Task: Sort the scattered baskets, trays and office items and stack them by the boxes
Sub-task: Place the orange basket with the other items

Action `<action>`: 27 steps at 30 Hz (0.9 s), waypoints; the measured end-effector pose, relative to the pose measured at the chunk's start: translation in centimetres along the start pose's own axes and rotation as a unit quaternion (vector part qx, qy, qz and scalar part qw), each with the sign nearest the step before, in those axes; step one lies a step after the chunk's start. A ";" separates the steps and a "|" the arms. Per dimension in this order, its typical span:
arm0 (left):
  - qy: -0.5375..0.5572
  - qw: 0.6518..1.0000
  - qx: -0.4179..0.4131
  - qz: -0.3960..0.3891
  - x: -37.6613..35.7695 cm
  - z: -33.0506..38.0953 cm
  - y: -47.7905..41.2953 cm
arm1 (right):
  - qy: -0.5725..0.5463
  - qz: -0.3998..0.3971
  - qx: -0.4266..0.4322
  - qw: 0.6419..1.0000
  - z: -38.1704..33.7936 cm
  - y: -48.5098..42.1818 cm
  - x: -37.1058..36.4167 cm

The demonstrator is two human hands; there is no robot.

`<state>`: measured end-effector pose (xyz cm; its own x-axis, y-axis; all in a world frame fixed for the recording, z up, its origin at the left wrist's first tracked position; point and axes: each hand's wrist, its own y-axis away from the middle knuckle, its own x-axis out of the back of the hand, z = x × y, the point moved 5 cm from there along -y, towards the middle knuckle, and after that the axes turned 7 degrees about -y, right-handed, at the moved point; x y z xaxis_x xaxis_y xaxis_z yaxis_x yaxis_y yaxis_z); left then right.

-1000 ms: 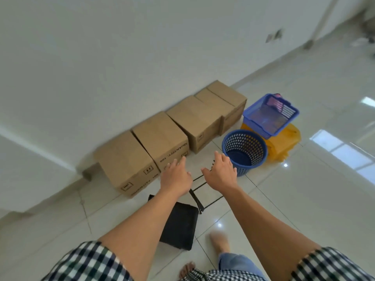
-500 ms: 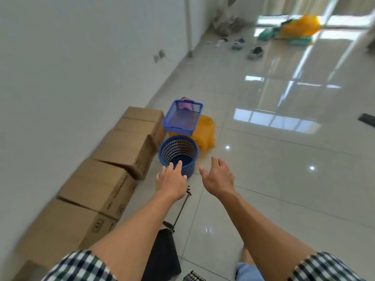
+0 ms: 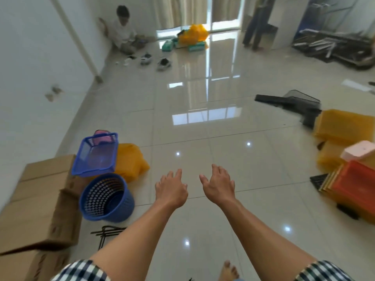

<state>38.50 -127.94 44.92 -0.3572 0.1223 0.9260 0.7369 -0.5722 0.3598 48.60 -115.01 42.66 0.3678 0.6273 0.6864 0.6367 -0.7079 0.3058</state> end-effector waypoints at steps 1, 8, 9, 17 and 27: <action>-0.002 1.000 -0.009 -0.002 0.0 2.2 -1.0 | -0.002 0.007 -0.008 1.000 1.2 -1.1 1.5; -0.019 0.996 -0.078 -0.029 -0.7 15.9 -6.1 | -0.030 0.046 -0.069 0.996 9.5 -6.0 10.4; -0.023 0.995 -0.089 -0.032 -0.8 17.6 -6.7 | -0.037 0.054 -0.078 0.995 10.6 -6.5 11.5; -0.065 0.979 -0.187 -0.053 -1.0 29.2 -12.0 | -0.073 0.132 -0.160 0.976 18.3 -9.9 19.4; -0.121 0.934 -0.325 -0.087 -1.0 42.4 -21.4 | -0.088 0.209 -0.298 0.927 26.0 -16.0 27.4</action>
<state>47.47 -81.41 41.16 -0.2409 0.3947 0.8867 0.1475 -0.8881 0.4354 66.10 -78.05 39.36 0.6358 0.2640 0.7253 -0.0542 -0.9221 0.3831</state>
